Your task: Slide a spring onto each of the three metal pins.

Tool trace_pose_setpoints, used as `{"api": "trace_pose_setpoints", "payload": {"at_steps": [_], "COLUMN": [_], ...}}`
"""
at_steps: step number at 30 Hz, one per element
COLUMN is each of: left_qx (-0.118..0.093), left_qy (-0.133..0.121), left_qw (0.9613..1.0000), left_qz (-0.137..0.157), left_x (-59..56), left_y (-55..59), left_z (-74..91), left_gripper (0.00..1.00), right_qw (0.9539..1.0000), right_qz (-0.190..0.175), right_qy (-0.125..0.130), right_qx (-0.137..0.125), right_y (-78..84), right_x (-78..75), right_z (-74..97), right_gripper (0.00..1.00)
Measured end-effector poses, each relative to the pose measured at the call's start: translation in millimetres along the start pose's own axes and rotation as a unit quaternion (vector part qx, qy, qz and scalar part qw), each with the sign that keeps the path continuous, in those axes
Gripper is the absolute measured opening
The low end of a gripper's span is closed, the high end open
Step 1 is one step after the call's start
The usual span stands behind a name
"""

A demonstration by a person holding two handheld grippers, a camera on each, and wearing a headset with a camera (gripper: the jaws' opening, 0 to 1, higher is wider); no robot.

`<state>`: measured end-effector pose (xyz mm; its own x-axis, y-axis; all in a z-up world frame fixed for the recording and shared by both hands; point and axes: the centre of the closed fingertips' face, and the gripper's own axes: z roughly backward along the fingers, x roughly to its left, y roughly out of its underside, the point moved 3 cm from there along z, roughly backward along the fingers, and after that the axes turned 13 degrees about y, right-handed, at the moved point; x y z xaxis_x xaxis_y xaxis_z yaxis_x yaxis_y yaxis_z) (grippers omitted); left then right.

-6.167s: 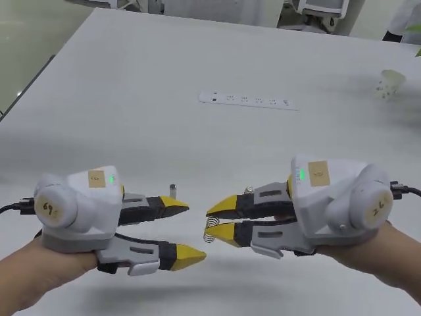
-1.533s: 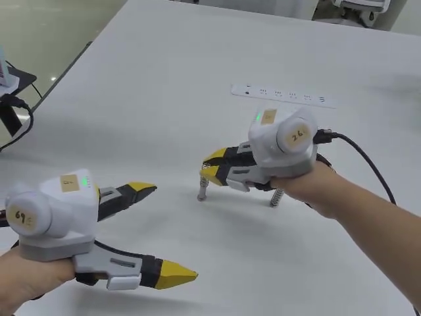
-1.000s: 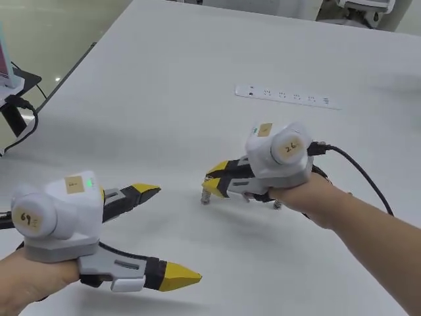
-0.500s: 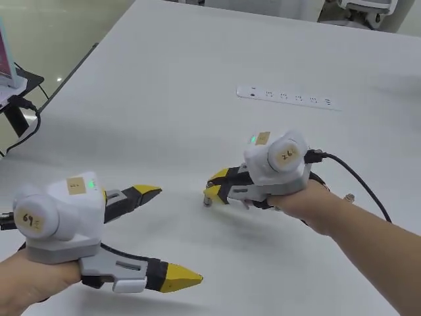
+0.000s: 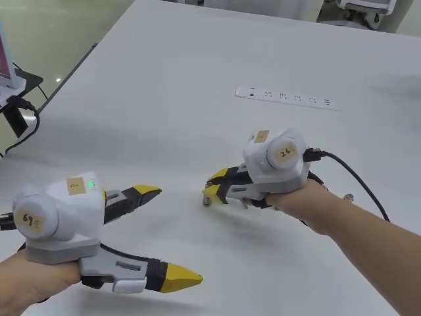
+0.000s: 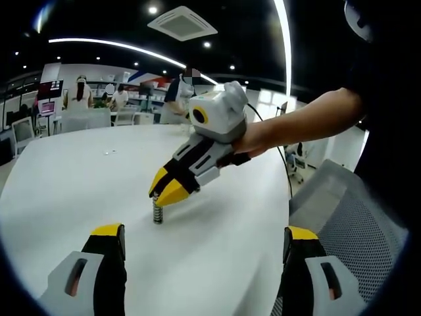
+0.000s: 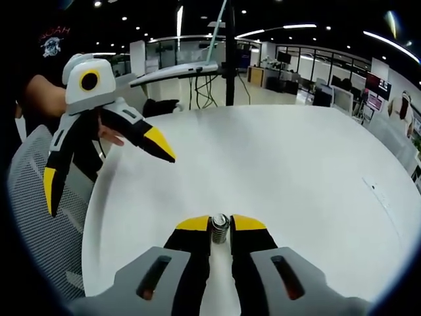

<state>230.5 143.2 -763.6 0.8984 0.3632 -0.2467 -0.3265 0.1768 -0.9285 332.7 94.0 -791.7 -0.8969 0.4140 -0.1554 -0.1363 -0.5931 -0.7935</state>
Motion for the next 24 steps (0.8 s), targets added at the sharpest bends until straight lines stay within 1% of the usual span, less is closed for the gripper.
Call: {"api": "trace_pose_setpoints", "payload": {"at_steps": [5,14,22,24], "left_qx": [-0.001,-0.001,-0.002,-0.001], "left_qy": [0.000,0.000,-0.001,0.000], "left_qw": [1.0000,1.0000,1.0000,1.0000], "left_qz": [0.001,0.000,0.000,-0.002], "left_x": [0.0,0.4,2.4,2.7], "left_y": [-0.6,-1.9,-4.6,-6.0], "left_z": [-0.2,-1.6,-3.1,-4.5], "left_gripper": [0.97,0.97,0.97,0.97], "right_qw": [0.9999,0.9997,0.9991,0.9987], "right_qz": [-0.012,-0.016,-0.019,-0.019], "right_qy": [0.005,0.009,0.014,0.016], "right_qx": [-0.005,-0.016,-0.035,-0.043], "right_y": [-2.7,-9.7,-17.7,-21.6], "right_x": [-1.8,-2.6,-6.4,-7.7], "right_z": [0.6,3.9,14.8,18.8], "right_gripper": [0.15,0.19,0.22,0.23]}}
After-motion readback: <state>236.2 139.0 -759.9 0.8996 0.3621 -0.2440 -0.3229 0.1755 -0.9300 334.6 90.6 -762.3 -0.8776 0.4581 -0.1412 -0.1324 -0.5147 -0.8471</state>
